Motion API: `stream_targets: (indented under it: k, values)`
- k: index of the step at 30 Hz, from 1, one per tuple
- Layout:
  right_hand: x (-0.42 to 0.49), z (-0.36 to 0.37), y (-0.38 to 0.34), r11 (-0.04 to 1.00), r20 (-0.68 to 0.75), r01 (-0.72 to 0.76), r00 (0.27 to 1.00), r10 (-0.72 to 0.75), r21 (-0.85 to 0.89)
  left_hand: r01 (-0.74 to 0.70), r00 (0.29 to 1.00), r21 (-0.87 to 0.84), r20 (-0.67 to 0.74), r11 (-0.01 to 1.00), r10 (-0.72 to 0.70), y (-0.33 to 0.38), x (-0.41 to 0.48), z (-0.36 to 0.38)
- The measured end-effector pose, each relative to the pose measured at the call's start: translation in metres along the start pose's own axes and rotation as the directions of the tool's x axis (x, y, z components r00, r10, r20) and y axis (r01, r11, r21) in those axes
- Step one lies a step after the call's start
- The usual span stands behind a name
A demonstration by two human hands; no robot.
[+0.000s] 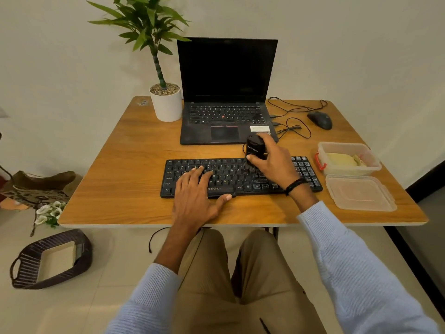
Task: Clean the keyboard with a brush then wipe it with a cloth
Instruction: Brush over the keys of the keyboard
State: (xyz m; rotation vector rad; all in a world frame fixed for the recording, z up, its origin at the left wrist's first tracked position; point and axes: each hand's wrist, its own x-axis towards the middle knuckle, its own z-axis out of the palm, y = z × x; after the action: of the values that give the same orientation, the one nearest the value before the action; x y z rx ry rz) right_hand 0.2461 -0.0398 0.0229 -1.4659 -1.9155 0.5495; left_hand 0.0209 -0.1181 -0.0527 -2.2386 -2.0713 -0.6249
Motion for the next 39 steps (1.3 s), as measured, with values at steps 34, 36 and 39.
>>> stream_targets:
  k: [34, 36, 39]
  values:
    - [-0.056, 0.007, -0.027, 0.996, 0.198, 0.05, 0.978, -0.064, 0.076, -0.014, 1.0, -0.006, -0.013, 1.0, 0.014, -0.001, 0.0, 0.002]
    - [-0.054, -0.002, -0.024, 0.994, 0.141, 0.005, 0.99, -0.02, 0.109, -0.018, 1.0, -0.002, -0.014, 1.0, 0.018, -0.001, 0.0, 0.003]
    - [-0.049, -0.016, -0.012, 0.974, -0.083, -0.087, 0.991, 0.107, 0.209, -0.024, 1.0, -0.002, -0.013, 1.0, 0.024, -0.002, 0.0, 0.002]
